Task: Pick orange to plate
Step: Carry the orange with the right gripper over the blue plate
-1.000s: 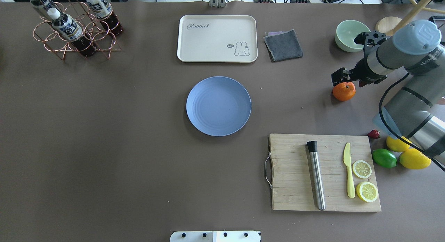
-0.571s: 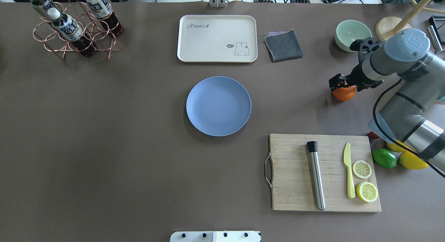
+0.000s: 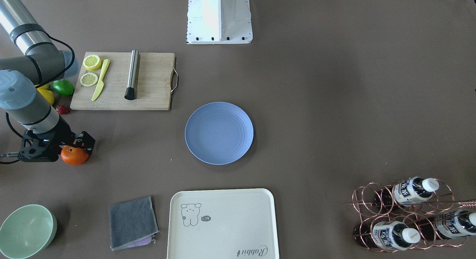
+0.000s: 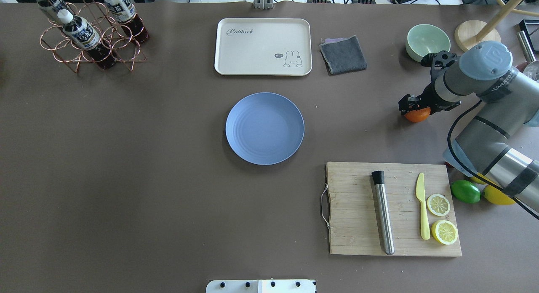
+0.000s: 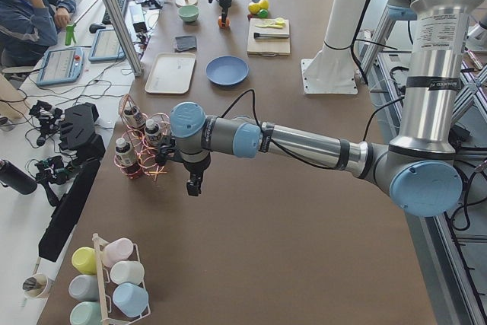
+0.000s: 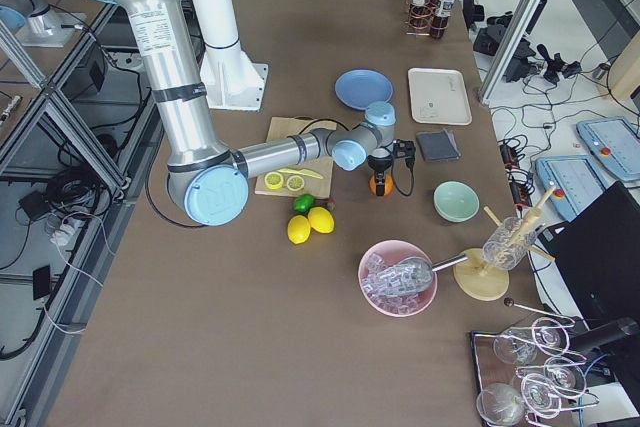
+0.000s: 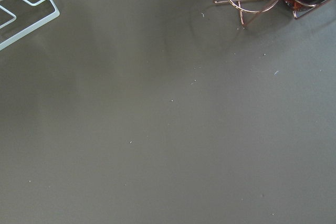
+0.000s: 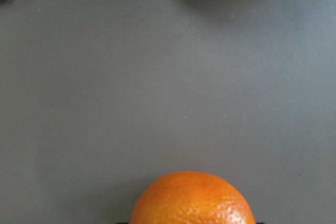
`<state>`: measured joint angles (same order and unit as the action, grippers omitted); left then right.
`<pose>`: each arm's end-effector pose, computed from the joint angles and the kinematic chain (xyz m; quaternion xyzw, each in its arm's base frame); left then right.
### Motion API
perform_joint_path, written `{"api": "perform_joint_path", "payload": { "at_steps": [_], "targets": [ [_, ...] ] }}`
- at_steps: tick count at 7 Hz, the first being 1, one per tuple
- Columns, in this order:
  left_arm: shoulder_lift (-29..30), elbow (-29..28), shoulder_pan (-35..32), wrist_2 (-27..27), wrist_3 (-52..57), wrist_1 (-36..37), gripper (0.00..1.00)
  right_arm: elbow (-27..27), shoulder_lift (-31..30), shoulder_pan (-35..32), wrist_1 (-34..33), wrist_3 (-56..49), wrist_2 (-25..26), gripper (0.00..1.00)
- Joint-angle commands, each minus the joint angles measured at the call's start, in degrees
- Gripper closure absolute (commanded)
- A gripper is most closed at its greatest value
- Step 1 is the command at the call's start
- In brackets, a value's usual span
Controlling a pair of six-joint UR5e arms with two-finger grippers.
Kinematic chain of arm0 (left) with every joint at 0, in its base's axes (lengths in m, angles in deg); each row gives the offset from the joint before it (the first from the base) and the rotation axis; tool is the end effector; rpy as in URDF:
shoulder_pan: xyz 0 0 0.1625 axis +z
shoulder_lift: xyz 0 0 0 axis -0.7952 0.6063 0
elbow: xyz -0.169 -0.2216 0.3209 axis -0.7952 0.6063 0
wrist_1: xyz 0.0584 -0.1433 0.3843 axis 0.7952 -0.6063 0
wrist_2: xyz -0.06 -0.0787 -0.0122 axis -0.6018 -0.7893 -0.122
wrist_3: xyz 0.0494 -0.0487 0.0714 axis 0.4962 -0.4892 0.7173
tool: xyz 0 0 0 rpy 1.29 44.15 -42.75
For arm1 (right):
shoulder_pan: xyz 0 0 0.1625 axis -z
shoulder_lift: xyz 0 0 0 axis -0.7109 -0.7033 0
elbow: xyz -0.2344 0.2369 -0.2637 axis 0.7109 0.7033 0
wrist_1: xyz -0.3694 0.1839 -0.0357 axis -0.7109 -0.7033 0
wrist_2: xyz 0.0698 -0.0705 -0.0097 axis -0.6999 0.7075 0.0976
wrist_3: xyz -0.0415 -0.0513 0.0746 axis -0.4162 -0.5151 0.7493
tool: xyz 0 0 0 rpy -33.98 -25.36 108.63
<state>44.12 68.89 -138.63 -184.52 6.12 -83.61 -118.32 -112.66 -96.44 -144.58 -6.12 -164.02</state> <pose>-0.0224 -0.5200 0.5577 0.0526 0.4110 0.0454 0.9090 -0.3268 -0.5502 0.5131 0.0606 -0.3576 0.0408 0.9310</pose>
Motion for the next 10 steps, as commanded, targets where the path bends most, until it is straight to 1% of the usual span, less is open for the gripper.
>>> {"api": "perform_joint_path", "payload": {
  "at_steps": [1, 2, 3, 4, 5, 6, 7, 8, 9, 10],
  "targets": [
    [-0.07, 0.03, 0.00, -0.10, 0.00, 0.00, 0.02, -0.66, 0.22, 0.85, 0.10, 1.29, 0.92, 1.00],
    [-0.07, 0.03, 0.00, -0.10, 0.00, 0.00, 0.02, -3.37, 2.83, 1.38, -1.38, 5.38, 0.66, 1.00],
    [-0.07, 0.12, 0.00, -0.10, 0.00, 0.00, 0.02, -4.00, 7.38, 3.91, -3.57, 12.56, 0.83, 1.00],
    [-0.07, -0.06, 0.00, -0.01, 0.00, 0.26, 0.02, -4.01, 12.65, 6.46, -7.77, 18.11, 2.14, 1.00],
    [-0.16, -0.32, 0.44, 0.43, -0.09, 0.35, 0.02, -3.31, 18.62, 10.66, -12.68, 25.22, 6.15, 1.00],
    [-0.16, -0.41, 0.44, 0.43, -0.09, 0.52, 0.02, -3.05, 23.11, 13.48, -16.91, 30.07, 8.46, 1.00],
    [-0.16, -0.41, 0.44, 0.43, -0.09, 0.61, 0.02, -2.00, 26.46, 15.95, -18.34, 35.60, 10.13, 1.00],
    [-0.24, -0.32, 0.44, 0.43, -0.09, 0.61, 0.02, 3.32, 31.46, 18.41, -18.27, 40.18, 13.54, 1.00],
    [-0.24, -0.32, 0.44, 0.26, -0.09, 0.61, 0.02, 9.38, 35.60, 19.74, -18.10, 41.45, 15.32, 1.00],
    [-1.64, 0.03, 0.44, 0.08, -0.09, 0.44, 0.02, 9.87, 35.99, 20.45, -18.10, 41.46, 15.42, 1.00]
  ]
}}
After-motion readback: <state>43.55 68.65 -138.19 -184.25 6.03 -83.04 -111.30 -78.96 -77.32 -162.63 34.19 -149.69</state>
